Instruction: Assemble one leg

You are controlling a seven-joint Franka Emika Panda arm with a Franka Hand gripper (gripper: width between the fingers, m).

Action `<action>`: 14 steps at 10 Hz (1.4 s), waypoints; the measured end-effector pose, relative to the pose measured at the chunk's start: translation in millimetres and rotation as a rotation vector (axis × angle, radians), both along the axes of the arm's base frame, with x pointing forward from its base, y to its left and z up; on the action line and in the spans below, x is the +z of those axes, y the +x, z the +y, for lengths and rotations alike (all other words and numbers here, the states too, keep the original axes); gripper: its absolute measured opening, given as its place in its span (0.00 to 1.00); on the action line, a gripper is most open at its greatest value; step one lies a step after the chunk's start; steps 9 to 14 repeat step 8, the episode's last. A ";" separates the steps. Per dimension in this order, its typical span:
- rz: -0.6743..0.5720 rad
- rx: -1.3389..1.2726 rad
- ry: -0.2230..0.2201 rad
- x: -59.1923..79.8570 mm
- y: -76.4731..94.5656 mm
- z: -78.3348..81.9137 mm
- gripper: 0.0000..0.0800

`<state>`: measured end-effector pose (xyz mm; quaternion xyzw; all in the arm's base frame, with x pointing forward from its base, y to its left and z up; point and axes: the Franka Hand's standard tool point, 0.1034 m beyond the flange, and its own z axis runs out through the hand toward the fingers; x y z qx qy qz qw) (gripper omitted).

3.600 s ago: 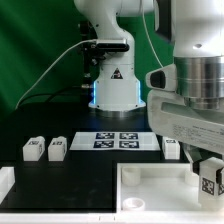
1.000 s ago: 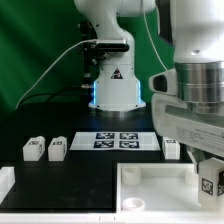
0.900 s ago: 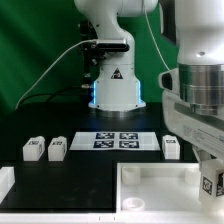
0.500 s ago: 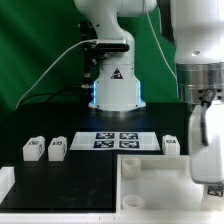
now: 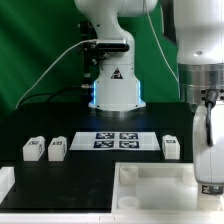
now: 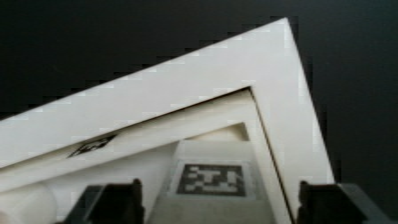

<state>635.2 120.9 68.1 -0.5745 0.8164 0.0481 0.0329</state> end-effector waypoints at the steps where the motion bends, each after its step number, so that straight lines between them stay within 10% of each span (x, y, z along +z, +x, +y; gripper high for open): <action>1: -0.005 0.014 0.001 1.7 -1.2 1.9 0.78; 5: -0.039 0.038 0.025 39.7 -17.9 13.7 0.81; 14: -0.033 0.039 0.023 35.4 -19.0 13.7 0.81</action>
Offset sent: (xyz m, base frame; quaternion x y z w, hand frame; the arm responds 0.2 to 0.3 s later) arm -0.0259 0.0134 0.0485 0.0280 -0.0404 0.0064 0.9988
